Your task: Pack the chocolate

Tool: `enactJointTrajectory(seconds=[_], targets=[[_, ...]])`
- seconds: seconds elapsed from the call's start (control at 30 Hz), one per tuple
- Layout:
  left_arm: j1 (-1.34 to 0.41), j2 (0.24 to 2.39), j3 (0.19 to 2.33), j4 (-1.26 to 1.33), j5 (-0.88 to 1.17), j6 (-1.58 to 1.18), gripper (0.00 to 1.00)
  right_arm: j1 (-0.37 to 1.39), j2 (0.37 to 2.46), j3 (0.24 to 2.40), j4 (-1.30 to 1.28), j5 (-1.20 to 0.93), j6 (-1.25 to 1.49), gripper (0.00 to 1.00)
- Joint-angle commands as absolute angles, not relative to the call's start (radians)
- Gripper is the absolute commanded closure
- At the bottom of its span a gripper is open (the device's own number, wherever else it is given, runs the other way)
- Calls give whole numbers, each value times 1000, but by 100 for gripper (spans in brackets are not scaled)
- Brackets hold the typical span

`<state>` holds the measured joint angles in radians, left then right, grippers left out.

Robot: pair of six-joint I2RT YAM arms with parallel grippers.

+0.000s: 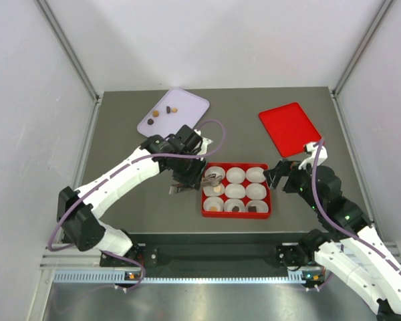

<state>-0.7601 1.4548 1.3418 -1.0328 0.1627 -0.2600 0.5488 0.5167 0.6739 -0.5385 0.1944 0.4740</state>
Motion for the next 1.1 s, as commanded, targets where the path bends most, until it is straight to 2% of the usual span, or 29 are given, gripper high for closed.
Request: enactJointTrajectory(seconds=[0.0, 0.3, 0.63, 0.77, 1.07], targets=[[-762, 1451, 1365, -1023, 161, -264, 57, 540, 506, 701, -499, 213, 471, 1], [-762, 1445, 1379, -1022, 126, -278, 55, 540, 506, 696, -494, 210, 471, 0], [-747, 1498, 1568, -950, -231, -342, 54, 540, 512, 695, -491, 204, 477, 0], [-665, 1558, 1614, -902, -336, -371, 50, 538, 500, 692, -494, 207, 477, 0], [-372, 1681, 1572, -736, -339, -417, 50, 538, 494, 672, -499, 207, 472, 0]])
